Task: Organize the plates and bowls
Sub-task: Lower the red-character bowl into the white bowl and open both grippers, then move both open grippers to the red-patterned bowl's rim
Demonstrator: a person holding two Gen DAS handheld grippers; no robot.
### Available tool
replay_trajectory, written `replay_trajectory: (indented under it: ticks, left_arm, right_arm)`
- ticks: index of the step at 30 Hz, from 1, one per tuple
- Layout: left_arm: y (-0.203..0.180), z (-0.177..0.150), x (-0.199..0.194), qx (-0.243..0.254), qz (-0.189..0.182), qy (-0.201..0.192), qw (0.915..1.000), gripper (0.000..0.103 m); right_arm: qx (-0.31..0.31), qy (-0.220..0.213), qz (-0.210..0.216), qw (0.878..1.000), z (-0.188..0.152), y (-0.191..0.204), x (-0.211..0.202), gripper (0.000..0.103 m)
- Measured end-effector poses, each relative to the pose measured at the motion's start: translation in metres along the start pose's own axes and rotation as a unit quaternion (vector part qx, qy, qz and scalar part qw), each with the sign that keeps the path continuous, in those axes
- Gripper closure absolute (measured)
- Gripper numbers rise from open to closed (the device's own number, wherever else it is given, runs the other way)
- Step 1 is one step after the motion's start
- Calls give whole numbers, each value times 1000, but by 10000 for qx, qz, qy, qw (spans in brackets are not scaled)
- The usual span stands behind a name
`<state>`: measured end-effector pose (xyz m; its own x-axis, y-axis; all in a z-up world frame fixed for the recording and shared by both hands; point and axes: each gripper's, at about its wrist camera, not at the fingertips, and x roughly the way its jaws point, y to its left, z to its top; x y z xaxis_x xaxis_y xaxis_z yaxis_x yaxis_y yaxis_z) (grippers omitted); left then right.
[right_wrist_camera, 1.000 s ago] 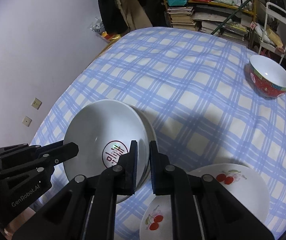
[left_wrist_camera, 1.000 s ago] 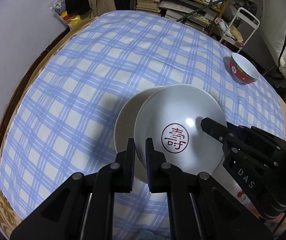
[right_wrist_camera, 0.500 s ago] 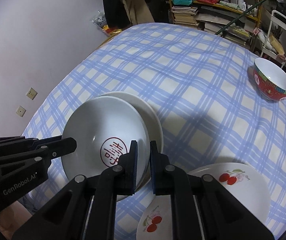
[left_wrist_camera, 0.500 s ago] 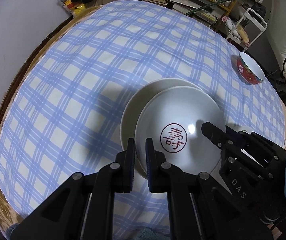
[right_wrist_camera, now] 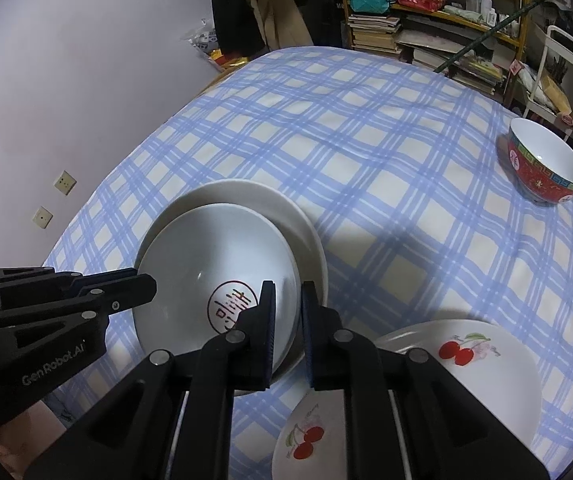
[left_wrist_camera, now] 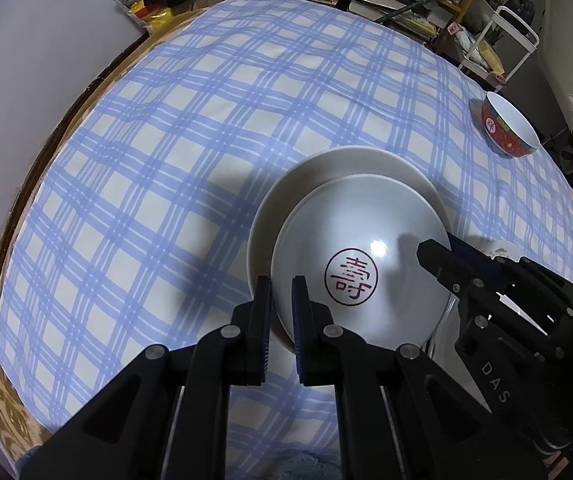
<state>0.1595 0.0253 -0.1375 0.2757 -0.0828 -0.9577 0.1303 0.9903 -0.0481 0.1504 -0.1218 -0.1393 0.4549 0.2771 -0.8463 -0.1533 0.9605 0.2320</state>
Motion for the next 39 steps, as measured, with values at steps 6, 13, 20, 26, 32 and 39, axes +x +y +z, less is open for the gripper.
replay_trajectory:
  ticks: [6,13,20,26,32,39]
  left_arm:
    - [-4,-4,-16,79,66,-319,9994,91]
    - [-13,-4,-36,232,180,-679,9973,90]
    - [-31,17,-50,366,115,-866,9955,87]
    - [-63,39,-55,710,103,-1029,9921,80]
    - [-96,66,-48,983,13,-1170,9883,55]
    - [-133,91,-26,1364,97,-1308,9819,37]
  right_arm:
    - [-8,-258,24,9997,2,0,-16,88]
    - [147,-489,-258,9984,5,-12,-41,77]
    - [605,-688,-708,9933,10,-47,-67,48]
    - [803,-726,-1156,9874,23,-83,-81,28]
    - [642,-653,-1682,9815,40,-119,-84,10]
    - [995,-696,-1777,9766,61,-162,-86,6]
